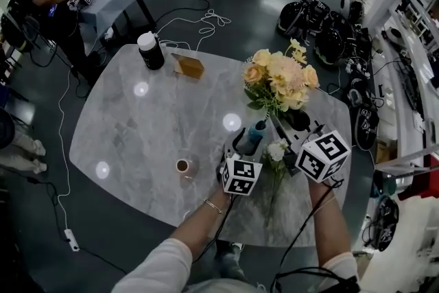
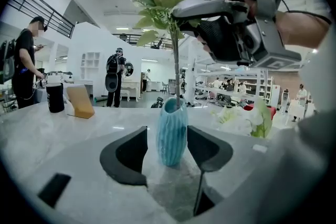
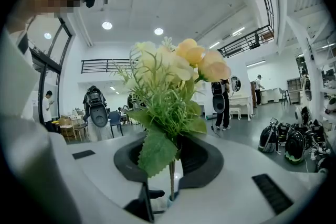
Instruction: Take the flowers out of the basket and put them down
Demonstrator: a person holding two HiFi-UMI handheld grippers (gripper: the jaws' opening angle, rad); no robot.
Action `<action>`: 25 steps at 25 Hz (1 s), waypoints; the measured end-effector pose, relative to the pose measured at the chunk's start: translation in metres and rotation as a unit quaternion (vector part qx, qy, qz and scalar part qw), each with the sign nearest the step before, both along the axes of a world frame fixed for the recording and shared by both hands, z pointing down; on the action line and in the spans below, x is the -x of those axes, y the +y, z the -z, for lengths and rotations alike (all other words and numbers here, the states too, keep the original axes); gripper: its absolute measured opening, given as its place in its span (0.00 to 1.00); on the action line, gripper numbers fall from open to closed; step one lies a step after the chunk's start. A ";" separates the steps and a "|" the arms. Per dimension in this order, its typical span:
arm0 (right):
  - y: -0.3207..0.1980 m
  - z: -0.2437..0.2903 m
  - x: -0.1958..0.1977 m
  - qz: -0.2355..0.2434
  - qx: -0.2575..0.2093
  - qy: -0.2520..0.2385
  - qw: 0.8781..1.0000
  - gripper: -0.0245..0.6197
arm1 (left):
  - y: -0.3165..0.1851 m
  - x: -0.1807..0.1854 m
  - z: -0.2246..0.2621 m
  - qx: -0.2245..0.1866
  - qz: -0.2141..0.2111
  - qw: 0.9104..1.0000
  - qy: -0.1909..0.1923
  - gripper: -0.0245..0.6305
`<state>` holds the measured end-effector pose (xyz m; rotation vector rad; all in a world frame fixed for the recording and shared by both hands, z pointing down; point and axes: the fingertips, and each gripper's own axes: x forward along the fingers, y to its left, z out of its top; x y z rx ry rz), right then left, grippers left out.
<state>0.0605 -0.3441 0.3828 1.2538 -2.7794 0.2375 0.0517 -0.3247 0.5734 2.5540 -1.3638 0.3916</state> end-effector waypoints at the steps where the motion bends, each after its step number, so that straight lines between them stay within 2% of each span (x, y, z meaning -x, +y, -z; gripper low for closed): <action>1: 0.001 0.003 0.000 -0.002 -0.001 -0.002 1.000 0.16 | 0.001 0.001 0.003 -0.001 0.001 1.000 0.001 0.40; 16: 0.023 0.067 -0.018 -0.045 -0.047 -0.027 0.997 0.16 | 0.026 0.009 0.061 -0.034 -0.003 0.999 0.010 0.40; 25: 0.070 0.101 -0.043 -0.080 -0.053 -0.044 0.994 0.16 | 0.064 0.007 0.105 -0.045 -0.020 0.999 0.016 0.40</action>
